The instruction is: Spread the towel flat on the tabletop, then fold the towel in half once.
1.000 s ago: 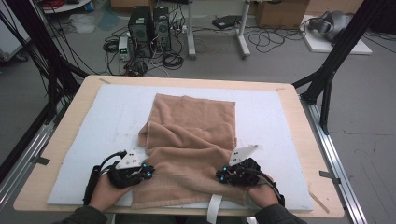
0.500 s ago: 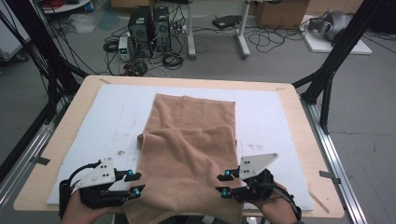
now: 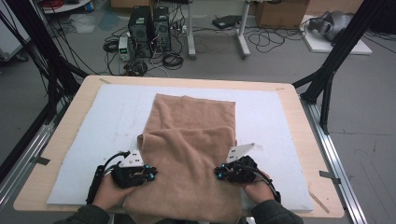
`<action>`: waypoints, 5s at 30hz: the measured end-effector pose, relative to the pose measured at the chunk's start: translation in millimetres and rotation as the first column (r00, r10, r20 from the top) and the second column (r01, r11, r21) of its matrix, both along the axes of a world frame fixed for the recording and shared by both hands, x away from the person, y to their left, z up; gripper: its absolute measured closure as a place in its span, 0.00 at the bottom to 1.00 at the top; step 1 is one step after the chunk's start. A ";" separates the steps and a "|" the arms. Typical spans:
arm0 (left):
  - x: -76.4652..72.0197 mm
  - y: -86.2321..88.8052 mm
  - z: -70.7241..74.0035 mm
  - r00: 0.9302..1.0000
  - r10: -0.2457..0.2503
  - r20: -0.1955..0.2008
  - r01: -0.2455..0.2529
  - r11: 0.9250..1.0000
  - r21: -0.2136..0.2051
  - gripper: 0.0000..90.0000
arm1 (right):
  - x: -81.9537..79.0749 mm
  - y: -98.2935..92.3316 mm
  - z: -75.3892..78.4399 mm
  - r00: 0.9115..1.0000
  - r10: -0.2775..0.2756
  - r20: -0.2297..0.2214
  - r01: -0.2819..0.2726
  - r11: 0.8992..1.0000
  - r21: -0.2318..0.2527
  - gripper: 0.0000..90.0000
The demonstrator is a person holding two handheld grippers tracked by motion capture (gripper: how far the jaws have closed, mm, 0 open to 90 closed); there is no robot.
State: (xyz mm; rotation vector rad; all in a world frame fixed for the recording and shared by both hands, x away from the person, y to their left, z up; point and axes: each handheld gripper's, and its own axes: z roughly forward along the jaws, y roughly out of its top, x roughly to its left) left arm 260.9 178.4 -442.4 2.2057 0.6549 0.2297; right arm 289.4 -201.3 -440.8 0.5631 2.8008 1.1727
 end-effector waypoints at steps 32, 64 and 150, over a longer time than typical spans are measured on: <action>-43.7 17.1 6.5 0.996 -0.088 -0.014 0.086 0.991 -0.105 0.96 | -30.9 2.4 3.4 0.990 0.129 -0.050 -0.128 0.991 0.028 0.94; -40.8 24.9 -4.1 0.999 -0.041 0.029 0.042 0.999 -0.030 0.70 | -41.2 -25.3 16.6 0.998 0.058 0.033 -0.058 0.998 -0.012 0.74; 97.8 28.8 71.2 0.967 0.247 0.061 -0.236 0.961 -0.141 0.35 | 98.7 -29.5 80.0 0.958 -0.267 0.106 0.261 0.963 0.066 0.29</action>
